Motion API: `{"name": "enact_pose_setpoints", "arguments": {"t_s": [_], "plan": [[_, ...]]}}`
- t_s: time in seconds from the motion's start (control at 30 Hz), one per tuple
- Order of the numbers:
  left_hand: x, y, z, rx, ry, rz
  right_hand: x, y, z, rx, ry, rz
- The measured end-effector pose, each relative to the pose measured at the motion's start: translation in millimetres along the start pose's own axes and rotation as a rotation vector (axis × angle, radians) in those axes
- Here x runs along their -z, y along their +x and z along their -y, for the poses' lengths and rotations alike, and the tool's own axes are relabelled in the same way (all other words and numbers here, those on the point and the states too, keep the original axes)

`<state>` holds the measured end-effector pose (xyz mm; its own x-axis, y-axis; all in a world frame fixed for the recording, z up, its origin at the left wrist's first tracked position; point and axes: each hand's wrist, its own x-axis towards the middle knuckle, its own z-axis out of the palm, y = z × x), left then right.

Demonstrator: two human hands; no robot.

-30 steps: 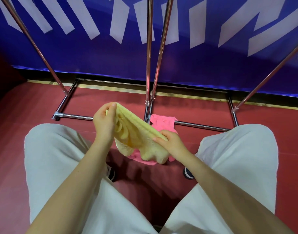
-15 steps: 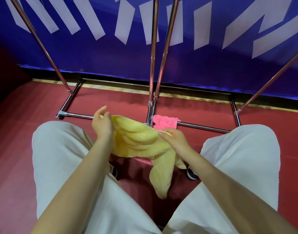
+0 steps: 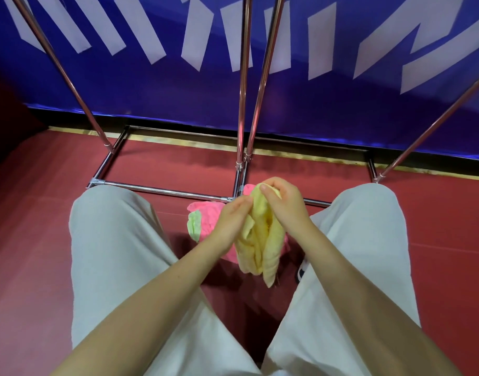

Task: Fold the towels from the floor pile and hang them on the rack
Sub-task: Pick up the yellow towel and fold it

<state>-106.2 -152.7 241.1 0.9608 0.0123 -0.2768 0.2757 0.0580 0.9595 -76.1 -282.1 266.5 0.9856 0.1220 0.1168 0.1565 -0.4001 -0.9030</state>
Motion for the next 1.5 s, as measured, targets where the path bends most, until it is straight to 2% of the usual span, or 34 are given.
{"name": "enact_pose_setpoints", "arguments": {"t_s": [0.1,0.17,0.27,0.37,0.67,0.9,1.0,1.2,1.27,1.4,1.5], "plan": [[5.8,4.0,-7.0,0.009,-0.021,-0.077,2.6,3.7,-1.0,-0.001,-0.005,0.003],[12.0,6.4,-14.3,-0.034,-0.03,-0.133,1.5,5.7,-4.3,-0.001,-0.059,0.066],[21.9,7.6,-25.8,-0.097,-0.035,-0.154,-4.5,6.1,-11.5,-0.012,-0.168,0.177],[29.0,6.4,-31.9,-0.111,-0.008,-0.168,-9.5,6.3,-17.5,-0.007,-0.22,0.207],[77.3,17.8,-35.5,-0.021,-0.027,-0.57,-6.1,-1.9,-39.2,-0.027,-0.405,0.323],[103.4,18.7,-30.6,0.01,-0.011,-0.667,4.0,-6.9,-56.1,-0.114,-0.501,0.372],[109.4,19.5,-25.2,0.073,0.013,-0.681,5.6,-6.6,-56.7,-0.19,-0.331,0.314],[112.2,27.0,-10.3,0.233,0.068,-0.639,4.4,-12.9,-38.4,-0.352,0.159,0.073],[105.4,29.6,-14.3,0.265,0.068,-0.601,0.6,-17.2,-32.7,-0.382,0.237,0.055],[84.0,29.0,-19.3,0.253,-0.146,-0.588,-5.7,-18.6,-18.3,-0.434,0.436,0.083],[70.6,30.5,-18.0,0.235,-0.14,-0.505,-5.0,-15.3,-9.8,-0.446,0.605,0.137]]}}
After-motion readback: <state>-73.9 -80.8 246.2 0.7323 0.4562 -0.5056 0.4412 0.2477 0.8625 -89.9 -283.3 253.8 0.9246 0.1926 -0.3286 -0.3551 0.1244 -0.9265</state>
